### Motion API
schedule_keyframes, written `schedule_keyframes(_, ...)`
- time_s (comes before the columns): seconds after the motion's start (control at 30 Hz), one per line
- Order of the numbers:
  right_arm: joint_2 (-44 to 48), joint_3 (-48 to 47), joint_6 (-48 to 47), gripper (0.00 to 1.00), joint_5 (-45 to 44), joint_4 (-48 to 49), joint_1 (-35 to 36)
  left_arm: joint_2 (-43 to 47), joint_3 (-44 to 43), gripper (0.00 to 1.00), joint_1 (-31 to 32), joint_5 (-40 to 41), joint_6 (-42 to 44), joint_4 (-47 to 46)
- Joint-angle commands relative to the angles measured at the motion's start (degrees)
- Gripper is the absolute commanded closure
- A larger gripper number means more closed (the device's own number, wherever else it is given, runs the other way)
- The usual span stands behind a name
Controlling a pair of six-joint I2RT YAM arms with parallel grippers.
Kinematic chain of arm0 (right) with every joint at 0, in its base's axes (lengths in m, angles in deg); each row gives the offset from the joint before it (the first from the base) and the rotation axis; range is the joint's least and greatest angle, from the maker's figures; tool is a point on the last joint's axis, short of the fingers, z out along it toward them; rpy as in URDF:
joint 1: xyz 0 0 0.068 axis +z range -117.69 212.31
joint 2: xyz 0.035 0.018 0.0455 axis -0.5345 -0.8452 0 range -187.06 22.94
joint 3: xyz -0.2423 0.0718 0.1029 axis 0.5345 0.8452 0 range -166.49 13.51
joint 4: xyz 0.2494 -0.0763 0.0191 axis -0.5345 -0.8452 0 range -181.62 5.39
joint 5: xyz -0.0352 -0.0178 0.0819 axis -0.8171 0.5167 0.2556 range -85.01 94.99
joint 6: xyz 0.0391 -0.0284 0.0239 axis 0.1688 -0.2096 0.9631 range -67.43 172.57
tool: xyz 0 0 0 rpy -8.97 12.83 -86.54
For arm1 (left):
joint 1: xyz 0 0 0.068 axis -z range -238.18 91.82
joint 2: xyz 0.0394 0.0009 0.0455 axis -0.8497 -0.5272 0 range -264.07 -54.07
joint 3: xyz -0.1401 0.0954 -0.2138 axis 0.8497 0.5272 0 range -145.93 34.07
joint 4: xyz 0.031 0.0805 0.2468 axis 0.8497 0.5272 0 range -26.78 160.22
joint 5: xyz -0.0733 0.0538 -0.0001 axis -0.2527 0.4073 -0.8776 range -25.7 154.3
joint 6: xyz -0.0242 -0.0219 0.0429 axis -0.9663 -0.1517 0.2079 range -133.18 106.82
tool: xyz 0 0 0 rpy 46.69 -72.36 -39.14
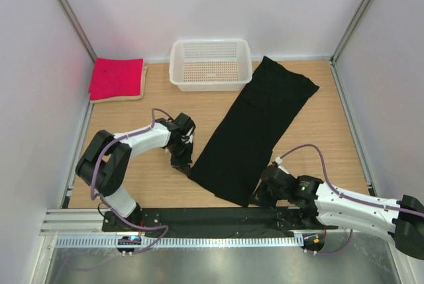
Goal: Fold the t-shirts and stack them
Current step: Fold the tshirt
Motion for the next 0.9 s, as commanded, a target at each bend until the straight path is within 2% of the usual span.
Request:
schedule_keyframes(0.0, 4.5, 0.7, -1.1, 0.99, 1.9, -7.4, 1.8, 5.5, 1.6, 1.00, 2.1, 2.6, -3.7, 2.7)
schedule_keyframes(0.17, 6.8, -2.1, -1.5, 0.99, 0.3, -10.7, 3.1, 9.1, 1.3, 1.00, 3.2, 3.4, -4.2, 5.7)
schedule_keyframes(0.43, -2.4, -12.6, -6.9, 0.99, -8.1, -11.8, 1.2, 5.9, -9.8, 1.00, 3.7, 5.6, -0.6, 11.2)
schedule_keyframes(0.53, -4.7, -16.0, -10.7, 0.99, -7.1, -12.7, -4.4, 3.0, -15.8, 1.00, 3.7, 6.2, 0.7, 13.6)
schedule_keyframes(0.67, -4.3, -19.0, -18.2, 0.99, -2.4, -15.5, -16.9, -1.0, -24.5, 1.00, 3.7, 7.1, 2.7, 16.0)
schedule_keyframes(0.7, -4.4, -20.4, -22.0, 0.99, -2.0, -17.3, -22.1, -2.0, -28.3, 1.00, 3.7, 7.0, 3.0, 16.8)
schedule_keyframes(0.87, -8.0, -26.8, -32.8, 0.99, 3.1, -21.7, -33.3, -10.0, -40.6, 1.00, 3.7, 7.3, 4.0, 18.2)
